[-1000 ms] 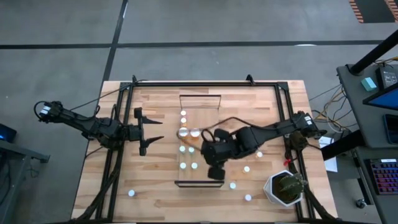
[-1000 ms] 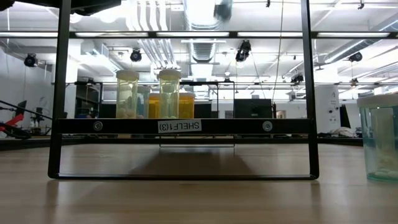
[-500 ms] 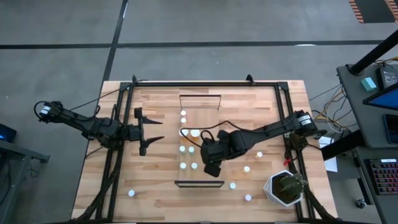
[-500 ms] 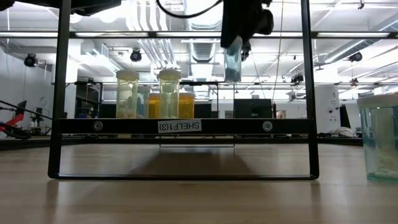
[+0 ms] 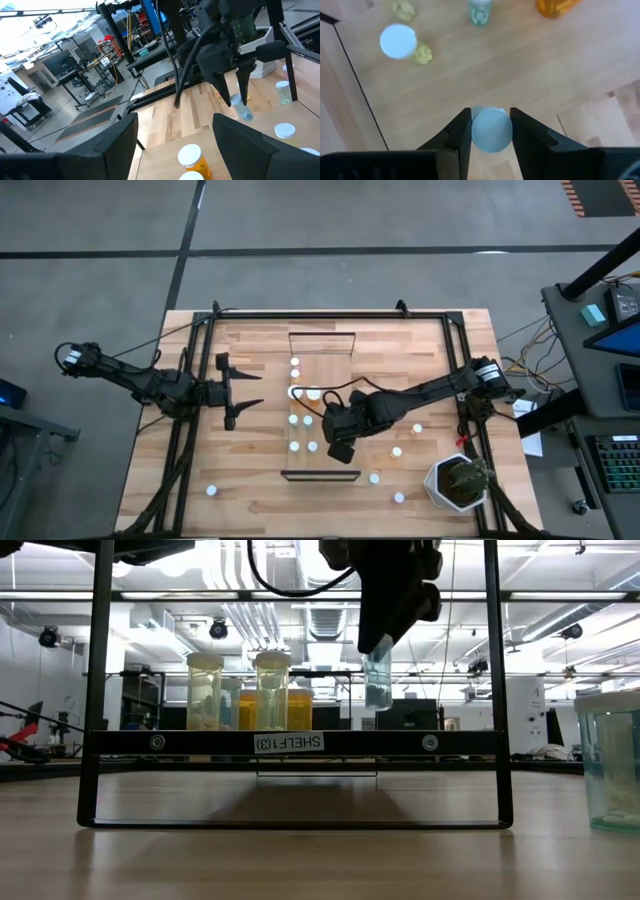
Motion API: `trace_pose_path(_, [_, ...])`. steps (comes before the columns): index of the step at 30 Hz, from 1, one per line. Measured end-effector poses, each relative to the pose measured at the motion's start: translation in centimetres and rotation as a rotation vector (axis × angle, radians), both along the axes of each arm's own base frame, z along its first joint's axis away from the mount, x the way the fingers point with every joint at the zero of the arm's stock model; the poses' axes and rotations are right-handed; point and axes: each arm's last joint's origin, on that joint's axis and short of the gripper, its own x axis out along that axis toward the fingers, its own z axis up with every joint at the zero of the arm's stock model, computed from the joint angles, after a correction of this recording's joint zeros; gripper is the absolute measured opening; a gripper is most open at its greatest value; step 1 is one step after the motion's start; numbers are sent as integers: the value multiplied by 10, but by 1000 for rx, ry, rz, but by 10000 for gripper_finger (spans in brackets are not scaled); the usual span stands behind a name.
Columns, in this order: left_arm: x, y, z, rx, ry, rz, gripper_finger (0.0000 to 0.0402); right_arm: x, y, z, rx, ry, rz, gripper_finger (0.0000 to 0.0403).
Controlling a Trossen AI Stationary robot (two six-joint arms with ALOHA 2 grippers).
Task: Pick and place medicine bottles onto shelf by color
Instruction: Put the blue pill bottle on the shelf
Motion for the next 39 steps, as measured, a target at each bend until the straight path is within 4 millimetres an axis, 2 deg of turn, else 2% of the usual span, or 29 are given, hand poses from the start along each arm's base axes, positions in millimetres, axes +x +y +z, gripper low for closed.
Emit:
trace_pose_path(8, [0,0,0,1,0,0,240,4,-5,-9,-12,-26,8,112])
trace_pose_path(17, [0,0,0,2,0,0,240,18,-16,-5,-28,-148,67,115])
trace_pose_path(24, [0,0,0,2,0,0,240,22,-27,-3,-34,-166,87,111])
trace_pose_path(31, [0,0,0,2,1,0,240,27,-26,-1,-6,-217,100,112])
trace_pose_path(39, [0,0,0,2,0,0,240,39,-24,-13,-28,-199,143,112])
